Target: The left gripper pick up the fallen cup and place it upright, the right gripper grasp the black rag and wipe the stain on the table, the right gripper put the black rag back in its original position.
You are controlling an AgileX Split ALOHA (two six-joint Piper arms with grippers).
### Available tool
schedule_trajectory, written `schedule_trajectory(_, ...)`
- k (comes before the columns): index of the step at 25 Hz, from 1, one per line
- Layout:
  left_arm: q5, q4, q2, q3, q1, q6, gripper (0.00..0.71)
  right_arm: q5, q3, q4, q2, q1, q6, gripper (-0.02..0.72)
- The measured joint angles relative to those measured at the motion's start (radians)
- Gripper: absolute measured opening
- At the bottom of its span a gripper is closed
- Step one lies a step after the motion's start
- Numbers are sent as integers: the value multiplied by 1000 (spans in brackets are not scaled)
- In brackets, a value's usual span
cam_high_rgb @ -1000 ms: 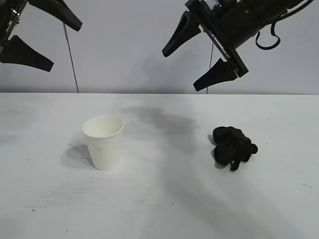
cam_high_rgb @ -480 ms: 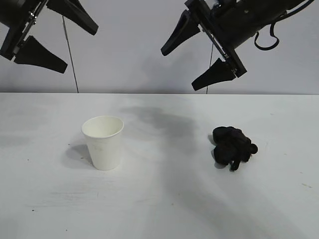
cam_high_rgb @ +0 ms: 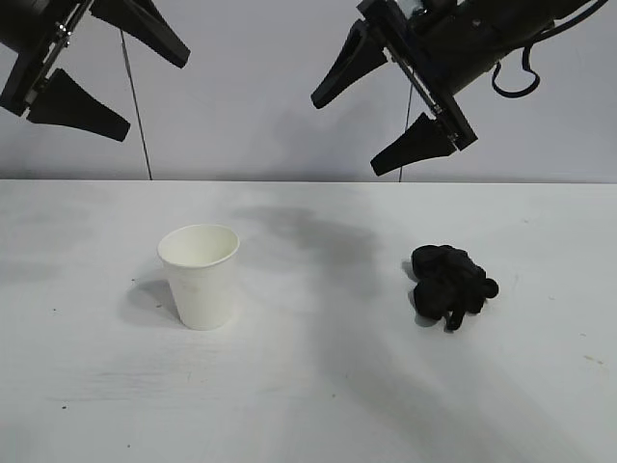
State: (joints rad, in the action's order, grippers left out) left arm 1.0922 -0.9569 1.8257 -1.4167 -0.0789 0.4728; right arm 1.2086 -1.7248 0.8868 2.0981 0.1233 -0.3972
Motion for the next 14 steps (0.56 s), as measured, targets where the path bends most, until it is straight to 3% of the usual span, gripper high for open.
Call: schedule_trajectory(14, 0, 0, 0, 0, 0, 0, 657, 0, 0, 14, 0, 0, 0, 652)
